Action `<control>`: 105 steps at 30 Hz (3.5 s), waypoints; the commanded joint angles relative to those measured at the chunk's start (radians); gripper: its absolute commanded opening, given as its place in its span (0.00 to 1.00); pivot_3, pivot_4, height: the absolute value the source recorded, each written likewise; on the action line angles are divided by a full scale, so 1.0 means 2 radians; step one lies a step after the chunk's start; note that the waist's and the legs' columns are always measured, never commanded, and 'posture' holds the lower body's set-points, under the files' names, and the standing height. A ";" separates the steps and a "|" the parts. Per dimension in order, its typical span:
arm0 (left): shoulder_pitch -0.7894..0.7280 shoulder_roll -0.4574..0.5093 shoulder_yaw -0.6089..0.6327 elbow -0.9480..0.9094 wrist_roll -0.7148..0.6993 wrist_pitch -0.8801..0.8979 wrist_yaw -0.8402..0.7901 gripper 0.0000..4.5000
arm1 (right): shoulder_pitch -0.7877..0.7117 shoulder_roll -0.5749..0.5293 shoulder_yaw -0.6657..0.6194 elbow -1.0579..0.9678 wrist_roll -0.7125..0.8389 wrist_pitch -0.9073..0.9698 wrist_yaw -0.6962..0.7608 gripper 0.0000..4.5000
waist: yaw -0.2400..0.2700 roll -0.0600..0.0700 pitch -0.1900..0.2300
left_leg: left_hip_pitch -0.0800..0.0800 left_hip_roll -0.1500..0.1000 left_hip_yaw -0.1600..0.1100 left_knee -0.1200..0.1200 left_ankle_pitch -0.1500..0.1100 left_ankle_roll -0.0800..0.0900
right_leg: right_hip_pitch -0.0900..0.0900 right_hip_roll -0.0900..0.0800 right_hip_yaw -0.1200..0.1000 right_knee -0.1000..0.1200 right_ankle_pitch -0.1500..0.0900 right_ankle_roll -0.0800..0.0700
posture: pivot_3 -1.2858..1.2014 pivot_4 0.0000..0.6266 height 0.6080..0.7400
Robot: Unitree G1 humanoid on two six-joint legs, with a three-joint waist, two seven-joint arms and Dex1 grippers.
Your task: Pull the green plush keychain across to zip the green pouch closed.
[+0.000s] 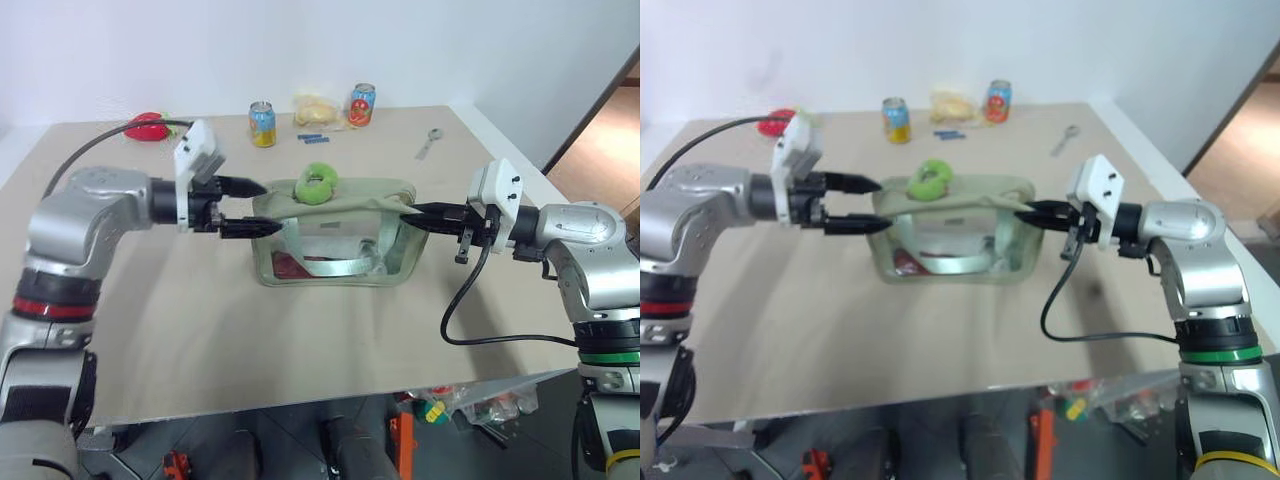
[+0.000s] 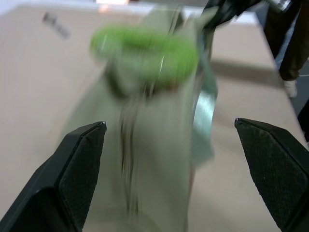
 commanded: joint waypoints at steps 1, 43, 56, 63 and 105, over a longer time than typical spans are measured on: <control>0.043 0.008 0.029 -0.051 0.006 -0.019 0.032 0.98 | -0.007 0.000 -0.004 -0.008 0.003 -0.006 0.006 0.00 | 0.001 0.000 0.000 | 0.000 0.000 0.000 0.000 0.000 0.000 | 0.000 0.000 0.000 0.000 0.000 0.000 | 0.52 0.24 1.00; 0.120 -0.083 0.036 -0.089 -0.006 -0.094 0.133 0.00 | -0.187 0.115 0.055 0.009 0.016 0.072 -0.049 0.99 | 0.004 -0.001 0.000 | -0.001 -0.001 0.000 0.001 0.000 0.000 | 0.001 -0.001 0.000 -0.001 0.000 -0.001 | 0.52 0.24 1.00; 0.120 -0.088 0.027 -0.090 0.005 -0.100 0.146 0.00 | -0.193 0.161 0.080 0.075 -0.010 0.059 -0.032 0.99 | 0.006 -0.001 0.000 | -0.001 -0.001 -0.001 0.001 0.000 0.000 | 0.001 -0.001 -0.001 -0.001 0.000 0.001 | 0.52 0.24 1.00; 0.129 -0.088 0.028 -0.103 0.001 -0.095 0.152 0.00 | -0.190 0.163 0.083 0.091 -0.024 0.063 -0.033 0.51 | 0.006 -0.001 0.000 | -0.001 -0.001 -0.001 0.001 0.000 0.000 | 0.001 -0.001 -0.001 -0.001 0.000 0.001 | 0.52 0.24 1.00; 0.097 -0.136 0.034 -0.089 0.024 -0.106 0.227 0.00 | -0.130 0.087 -0.003 -0.047 0.003 0.084 -0.075 0.02 | 0.006 -0.001 0.000 | -0.001 -0.001 0.000 0.000 0.000 0.000 | 0.001 -0.001 0.000 -0.001 0.000 0.001 | 0.52 0.24 1.00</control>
